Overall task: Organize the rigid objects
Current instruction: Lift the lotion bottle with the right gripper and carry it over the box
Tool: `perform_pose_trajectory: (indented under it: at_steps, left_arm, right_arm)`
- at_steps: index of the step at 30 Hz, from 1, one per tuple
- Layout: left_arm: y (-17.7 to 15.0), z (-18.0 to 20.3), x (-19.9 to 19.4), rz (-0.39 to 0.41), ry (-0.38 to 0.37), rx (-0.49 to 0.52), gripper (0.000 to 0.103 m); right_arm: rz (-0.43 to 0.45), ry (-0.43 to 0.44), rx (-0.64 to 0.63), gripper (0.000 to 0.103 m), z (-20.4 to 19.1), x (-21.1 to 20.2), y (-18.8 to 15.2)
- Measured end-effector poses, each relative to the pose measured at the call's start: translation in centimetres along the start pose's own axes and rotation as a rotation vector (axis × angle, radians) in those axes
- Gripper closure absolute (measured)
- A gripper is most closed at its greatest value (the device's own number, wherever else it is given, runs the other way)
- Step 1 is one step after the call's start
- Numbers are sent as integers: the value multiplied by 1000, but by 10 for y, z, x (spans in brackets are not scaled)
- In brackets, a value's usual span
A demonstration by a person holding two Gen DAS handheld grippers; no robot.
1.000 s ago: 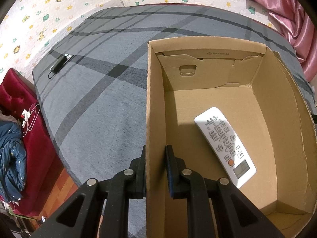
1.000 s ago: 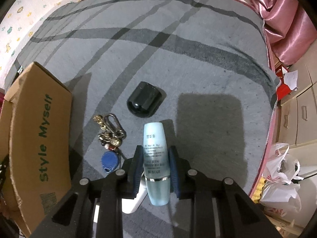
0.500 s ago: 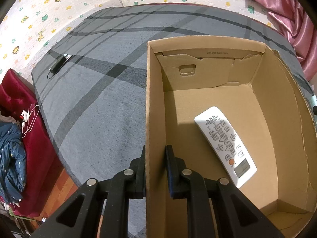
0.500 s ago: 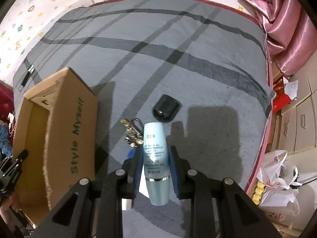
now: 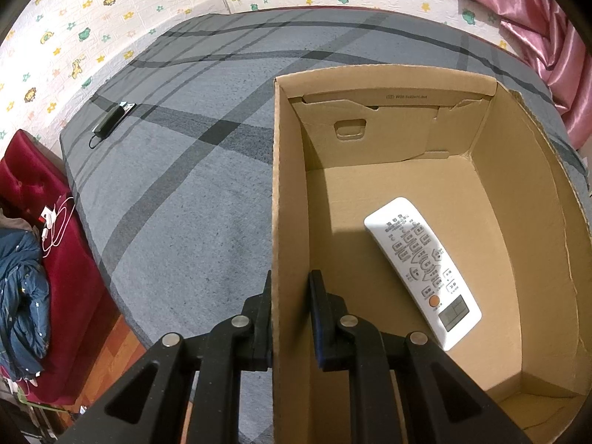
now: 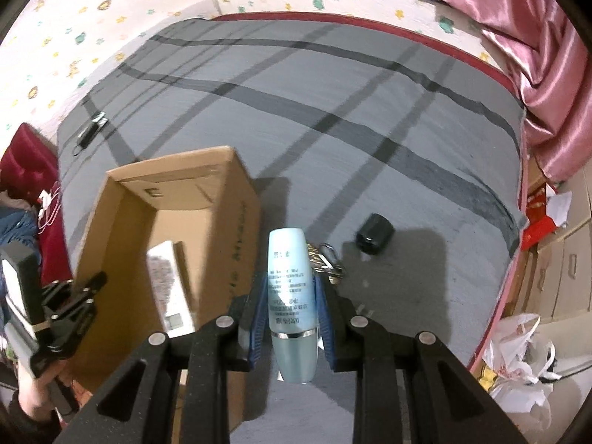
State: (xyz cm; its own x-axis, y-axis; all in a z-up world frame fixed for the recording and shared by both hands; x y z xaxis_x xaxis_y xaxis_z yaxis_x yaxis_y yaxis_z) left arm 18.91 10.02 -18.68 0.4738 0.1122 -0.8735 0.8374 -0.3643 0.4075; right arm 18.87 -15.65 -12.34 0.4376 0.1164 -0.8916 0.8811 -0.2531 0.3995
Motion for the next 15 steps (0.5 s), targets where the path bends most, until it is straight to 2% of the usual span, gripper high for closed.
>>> perform_pose_trajectory:
  at_steps: [6, 15]
  left_arm:
    - [0, 0, 1, -1, 2, -1, 87]
    - [-2, -1, 2, 4, 1, -4, 87]
  right_arm:
    - [0, 58, -52, 76, -40, -8, -5]
    - [-26, 124, -105, 76, -92, 4, -19]
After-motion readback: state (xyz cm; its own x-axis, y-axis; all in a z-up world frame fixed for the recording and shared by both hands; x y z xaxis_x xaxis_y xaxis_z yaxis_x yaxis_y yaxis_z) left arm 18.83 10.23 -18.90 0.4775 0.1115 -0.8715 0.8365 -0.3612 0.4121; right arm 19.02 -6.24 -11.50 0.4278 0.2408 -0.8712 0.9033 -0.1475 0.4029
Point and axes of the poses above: each gripper's, at about its wrist camera, not at the fingertips, and x roughly the way its jaws point, z to its right, y to its top, the point moved 5 cm from there along x, roughly the way its jaws point, and after that the axes turned 14 degrees about x, right-handed, at the moved point
